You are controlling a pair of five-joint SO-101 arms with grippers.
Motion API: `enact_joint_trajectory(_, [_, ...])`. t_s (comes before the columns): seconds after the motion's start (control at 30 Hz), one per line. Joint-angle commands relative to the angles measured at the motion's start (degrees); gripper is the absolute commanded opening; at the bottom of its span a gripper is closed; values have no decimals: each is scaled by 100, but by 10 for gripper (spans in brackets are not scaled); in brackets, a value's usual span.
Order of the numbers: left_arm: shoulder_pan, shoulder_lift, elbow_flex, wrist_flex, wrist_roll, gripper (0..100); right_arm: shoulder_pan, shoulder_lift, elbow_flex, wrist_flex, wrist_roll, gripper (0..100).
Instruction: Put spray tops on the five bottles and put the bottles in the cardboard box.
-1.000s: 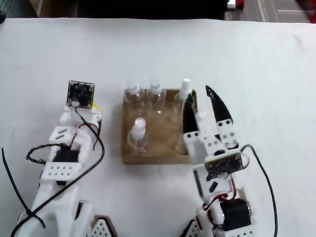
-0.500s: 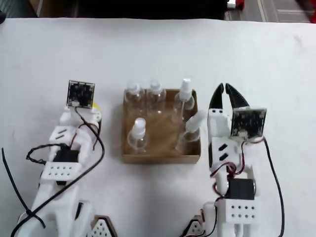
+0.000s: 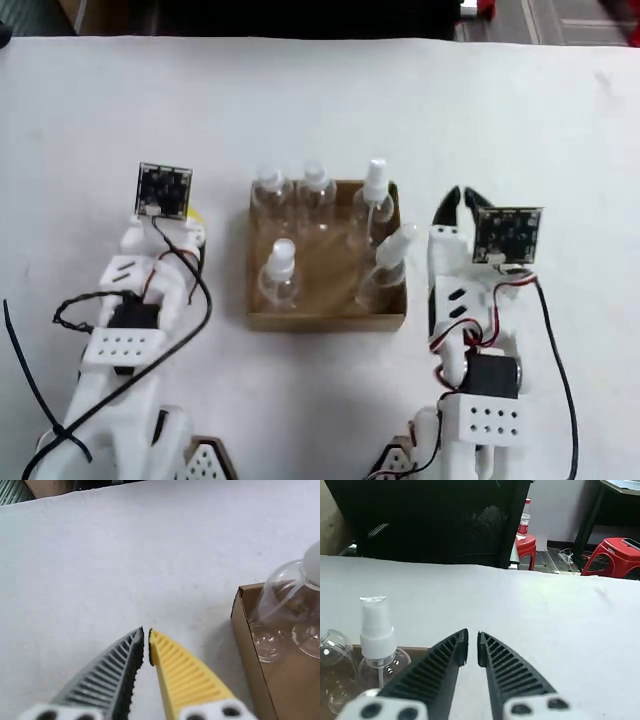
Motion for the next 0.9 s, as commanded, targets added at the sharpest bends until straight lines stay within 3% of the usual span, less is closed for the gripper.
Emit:
enact_joint_trajectory(0.0, [66, 4, -44, -141, 35, 24, -48, 31, -44, 48, -9, 17])
enact_joint_trajectory(0.6, [66, 4, -44, -141, 35, 24, -400, 13, 123, 48, -9, 17])
enact_joint_trajectory(0.87, [66, 4, -44, -141, 35, 24, -532, -1209, 149, 804, -9, 17])
